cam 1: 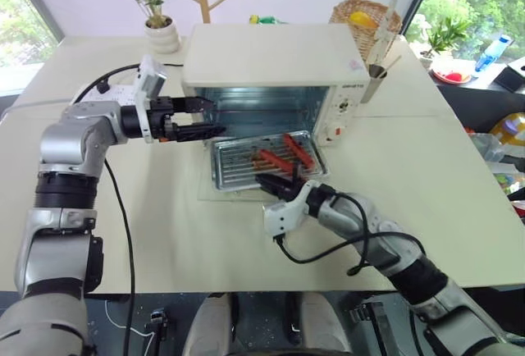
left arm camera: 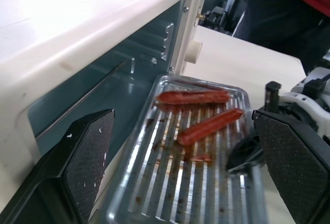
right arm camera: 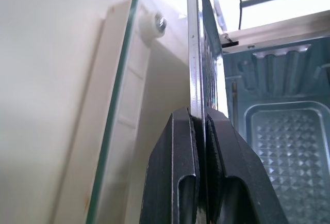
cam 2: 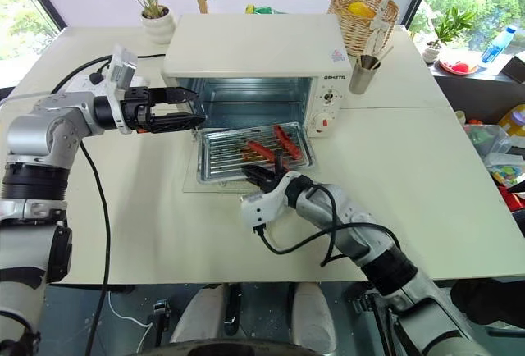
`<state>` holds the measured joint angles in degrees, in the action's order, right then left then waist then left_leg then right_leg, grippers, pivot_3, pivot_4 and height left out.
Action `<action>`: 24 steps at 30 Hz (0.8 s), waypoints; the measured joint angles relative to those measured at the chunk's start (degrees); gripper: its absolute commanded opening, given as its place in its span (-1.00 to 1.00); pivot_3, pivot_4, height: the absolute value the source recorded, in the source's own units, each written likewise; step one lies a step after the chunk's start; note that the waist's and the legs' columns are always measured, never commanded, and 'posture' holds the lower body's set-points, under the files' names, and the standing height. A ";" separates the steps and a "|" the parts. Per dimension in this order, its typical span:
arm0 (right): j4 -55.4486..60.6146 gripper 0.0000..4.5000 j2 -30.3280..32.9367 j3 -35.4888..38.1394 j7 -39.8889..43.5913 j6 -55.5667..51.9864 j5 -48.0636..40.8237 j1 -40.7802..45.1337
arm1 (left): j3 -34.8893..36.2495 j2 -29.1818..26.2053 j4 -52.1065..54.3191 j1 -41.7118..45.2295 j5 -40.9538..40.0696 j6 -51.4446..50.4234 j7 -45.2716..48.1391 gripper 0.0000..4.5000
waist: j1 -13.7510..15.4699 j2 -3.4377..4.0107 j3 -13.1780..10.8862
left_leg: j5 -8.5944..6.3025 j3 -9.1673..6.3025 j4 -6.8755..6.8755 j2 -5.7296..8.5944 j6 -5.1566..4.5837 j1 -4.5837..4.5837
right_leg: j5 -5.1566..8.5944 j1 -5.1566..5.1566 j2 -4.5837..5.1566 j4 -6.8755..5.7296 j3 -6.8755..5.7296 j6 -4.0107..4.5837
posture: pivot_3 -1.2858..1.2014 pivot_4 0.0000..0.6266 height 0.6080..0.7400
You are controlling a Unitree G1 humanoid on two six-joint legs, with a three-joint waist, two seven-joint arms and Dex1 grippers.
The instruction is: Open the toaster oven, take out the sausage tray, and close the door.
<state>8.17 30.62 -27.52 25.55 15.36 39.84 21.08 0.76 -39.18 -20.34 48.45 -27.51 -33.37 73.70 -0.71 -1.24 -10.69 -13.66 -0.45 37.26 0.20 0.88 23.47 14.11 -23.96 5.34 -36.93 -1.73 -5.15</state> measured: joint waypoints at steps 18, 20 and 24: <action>3.18 -0.98 2.96 3.45 -2.04 12.27 -4.00 -2.51 | 0.13 -0.31 0.19 -0.07 0.04 -0.35 0.14 1.00 | -0.05 -0.03 -0.02 | 0.00 0.01 0.00 -0.01 0.00 0.00 | 0.00 -0.01 -0.01 0.00 0.01 0.00 | 0.03 -0.52 1.00; 3.19 -0.98 3.71 3.54 -1.51 13.53 -4.95 -2.95 | 0.13 -0.32 0.12 -0.05 0.10 -0.35 0.20 1.00 | -0.05 -0.04 -0.02 | 0.00 0.01 0.00 -0.02 0.00 0.00 | 0.00 -0.01 -0.01 -0.01 0.01 0.00 | 0.03 -0.52 1.00; 3.25 -0.98 4.97 4.27 -0.58 15.62 -6.43 -3.02 | 0.12 -0.34 -0.02 0.12 0.63 -0.33 0.63 1.00 | -0.04 -0.04 -0.02 | 0.00 0.01 0.00 -0.02 0.00 0.00 | 0.00 -0.01 -0.02 -0.01 0.01 0.00 | 0.03 -0.52 1.00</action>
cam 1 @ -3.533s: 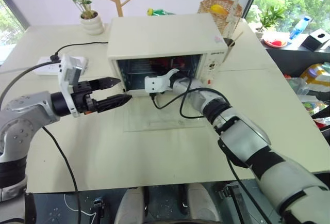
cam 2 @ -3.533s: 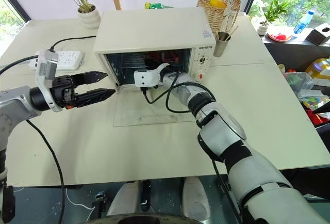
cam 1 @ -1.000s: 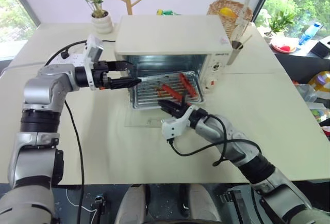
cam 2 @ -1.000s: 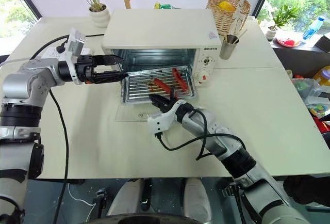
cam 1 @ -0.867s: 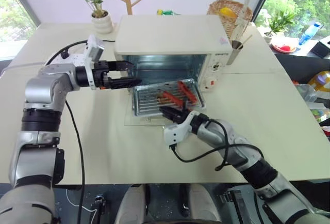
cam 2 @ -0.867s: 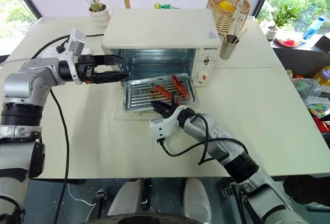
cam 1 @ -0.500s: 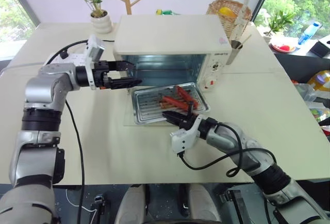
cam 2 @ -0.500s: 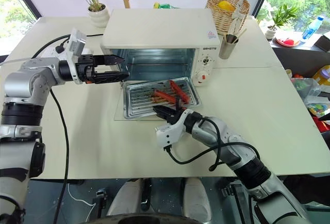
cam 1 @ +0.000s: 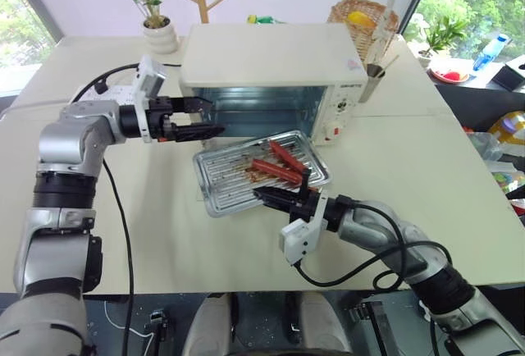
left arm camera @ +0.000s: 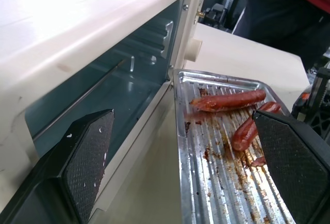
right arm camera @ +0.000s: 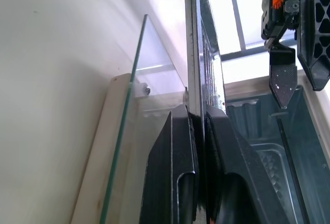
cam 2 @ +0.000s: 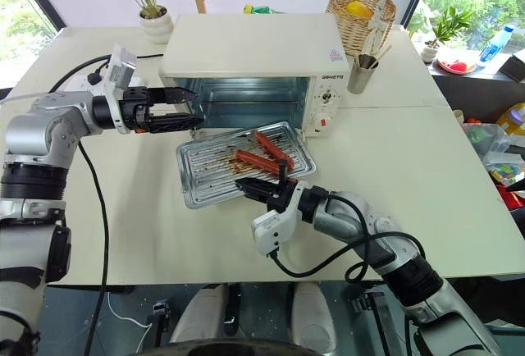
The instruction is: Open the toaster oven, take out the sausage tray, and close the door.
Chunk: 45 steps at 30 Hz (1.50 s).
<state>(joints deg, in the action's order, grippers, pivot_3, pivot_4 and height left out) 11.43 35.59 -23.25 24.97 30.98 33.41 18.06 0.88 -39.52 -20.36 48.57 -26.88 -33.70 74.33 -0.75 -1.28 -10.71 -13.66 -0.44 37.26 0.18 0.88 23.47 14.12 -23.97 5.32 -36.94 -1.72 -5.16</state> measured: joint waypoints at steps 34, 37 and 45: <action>-0.69 -0.98 1.54 1.81 4.91 10.62 -6.65 2.77 | 40.62 13.31 29.04 -30.84 -52.17 -56.89 -49.03 1.00 | 0.19 -0.32 0.00 | 0.00 -0.15 0.03 -0.43 0.03 -0.23 | 0.01 0.15 -0.06 -0.05 0.21 0.07 | 0.03 -0.52 1.00; -0.93 -0.98 1.32 1.59 5.77 10.61 -6.91 3.10 | 37.85 15.81 27.67 -31.58 -60.90 -51.90 -59.09 1.00 | 0.18 -0.32 0.01 | 0.00 -0.15 0.03 -0.43 0.03 -0.26 | 0.00 0.17 -0.04 -0.04 0.23 0.08 | 0.03 -0.52 1.00; -2.42 -0.98 -0.03 1.60 6.40 10.46 -7.12 5.08 | 24.13 12.14 28.53 -37.03 -80.66 -38.69 -74.45 1.00 | 0.17 -0.32 0.01 | 0.00 -0.13 -0.02 -0.34 0.04 -0.33 | 0.09 0.22 0.04 -0.04 0.30 0.26 | 0.03 -0.52 1.00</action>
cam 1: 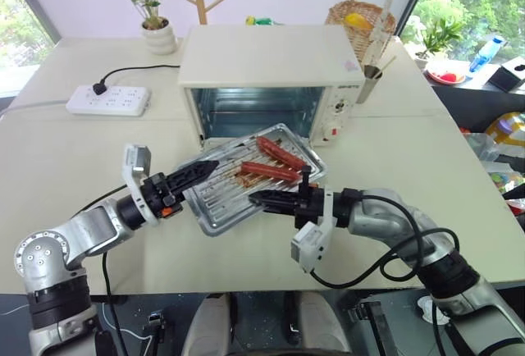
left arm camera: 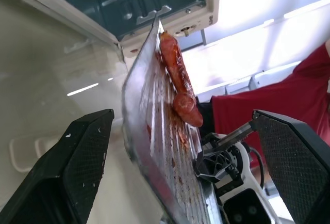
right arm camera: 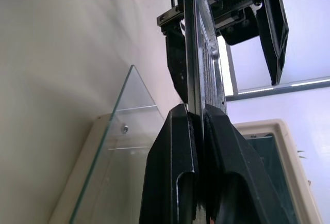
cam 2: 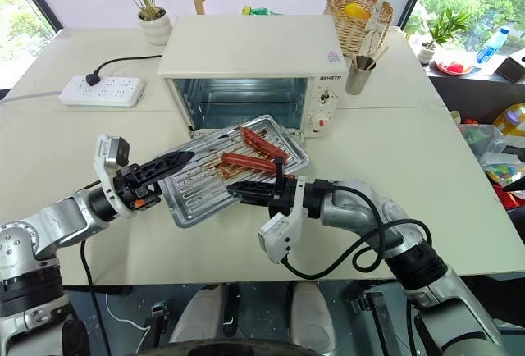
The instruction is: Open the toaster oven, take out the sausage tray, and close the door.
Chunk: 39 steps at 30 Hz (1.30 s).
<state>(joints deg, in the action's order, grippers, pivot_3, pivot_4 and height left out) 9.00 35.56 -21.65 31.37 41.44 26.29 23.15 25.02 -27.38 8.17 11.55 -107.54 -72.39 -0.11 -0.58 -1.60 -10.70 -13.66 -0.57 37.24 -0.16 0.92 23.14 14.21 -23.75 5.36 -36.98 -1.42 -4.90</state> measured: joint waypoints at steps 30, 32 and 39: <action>0.10 -0.04 1.01 1.43 2.12 -0.73 -0.28 -0.78 | -7.89 1.73 -1.83 -1.12 -4.46 8.71 -4.04 -1.00 | 0.07 0.00 0.00 | 0.00 0.00 -0.05 0.31 -0.01 -0.18 | 0.02 0.23 0.10 0.10 -0.11 0.00 | 0.03 -0.52 1.00; 0.90 0.40 1.02 1.44 2.17 -0.83 -0.62 -0.79 | -7.93 2.05 -2.83 -1.13 -4.44 8.47 -4.57 -1.00 | 0.08 0.00 0.00 | 0.00 -0.01 -0.06 0.31 -0.01 -0.19 | 0.02 0.24 0.10 0.10 -0.11 0.00 | 0.03 -0.52 1.00; 3.90 0.61 4.50 3.00 3.01 -0.97 -2.90 -3.77 | -6.12 2.69 -4.67 -1.42 -4.39 7.04 -5.14 -1.00 | 0.15 0.00 0.00 | 0.00 -0.01 -0.11 0.29 -0.01 -0.20 | 0.04 0.34 0.10 0.38 -0.13 0.03 | 0.03 -0.52 1.00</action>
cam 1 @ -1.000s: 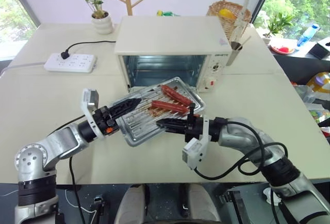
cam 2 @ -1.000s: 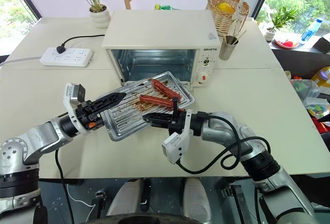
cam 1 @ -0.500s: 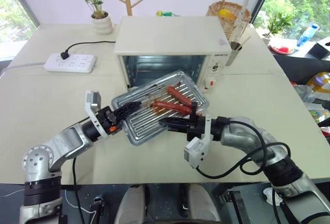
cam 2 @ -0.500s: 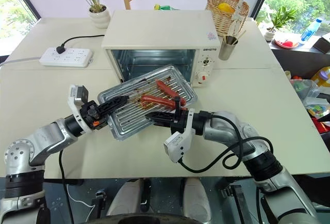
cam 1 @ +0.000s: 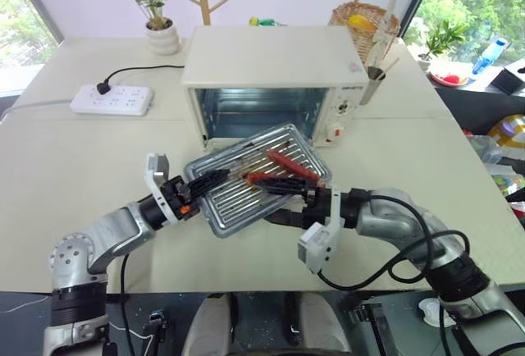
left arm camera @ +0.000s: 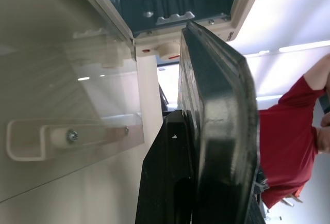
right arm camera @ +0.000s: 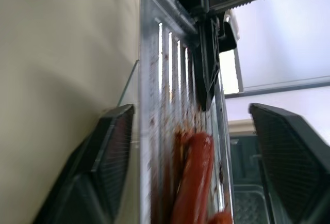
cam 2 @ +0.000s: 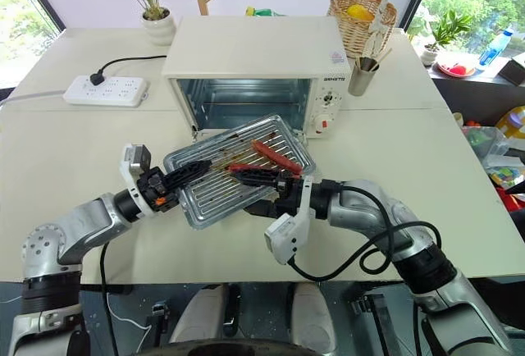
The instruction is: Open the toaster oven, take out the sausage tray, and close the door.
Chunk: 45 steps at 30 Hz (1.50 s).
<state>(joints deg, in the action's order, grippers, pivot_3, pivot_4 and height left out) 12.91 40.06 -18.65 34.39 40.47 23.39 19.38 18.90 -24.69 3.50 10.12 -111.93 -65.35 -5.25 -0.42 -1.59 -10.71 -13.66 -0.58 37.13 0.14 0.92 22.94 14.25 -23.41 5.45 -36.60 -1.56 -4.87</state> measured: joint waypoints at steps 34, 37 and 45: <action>-35.32 -0.72 7.49 16.10 -3.04 -2.00 -9.78 -6.33 | 34.96 -1.59 4.16 -30.68 0.09 2.57 14.11 -1.00 | -0.16 0.06 -0.02 | -0.06 0.10 -0.07 -0.07 -0.04 0.29 | 0.01 0.00 0.40 0.72 -0.02 0.08 | 0.03 -0.52 1.00; -35.89 -0.99 6.17 14.28 -3.08 -1.18 -8.69 -5.21 | 36.67 -1.12 3.92 -30.97 0.09 3.86 14.09 -1.00 | -0.16 0.05 -0.02 | -0.06 0.10 -0.06 -0.07 -0.04 0.29 | 0.01 0.01 0.40 0.73 -0.02 0.08 | 0.03 -0.52 1.00; -35.93 -0.99 1.86 10.15 -3.89 -1.18 -5.91 -3.50 | 37.40 -1.12 1.25 -31.24 0.09 5.10 13.60 -1.00 | -0.18 -0.07 0.06 | -0.06 0.09 -0.05 -0.06 -0.04 0.29 | 0.01 0.02 0.39 0.73 -0.05 0.08 | 0.03 -0.52 1.00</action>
<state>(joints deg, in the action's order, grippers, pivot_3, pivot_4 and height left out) -23.03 41.92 -8.50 30.50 39.29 17.48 15.88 56.30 -25.80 4.75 -21.12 -111.84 -60.25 8.35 -0.61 -1.67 -10.65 -13.72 -0.49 37.08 0.07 0.88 23.23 14.26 -23.40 5.84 -35.87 -1.60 -4.79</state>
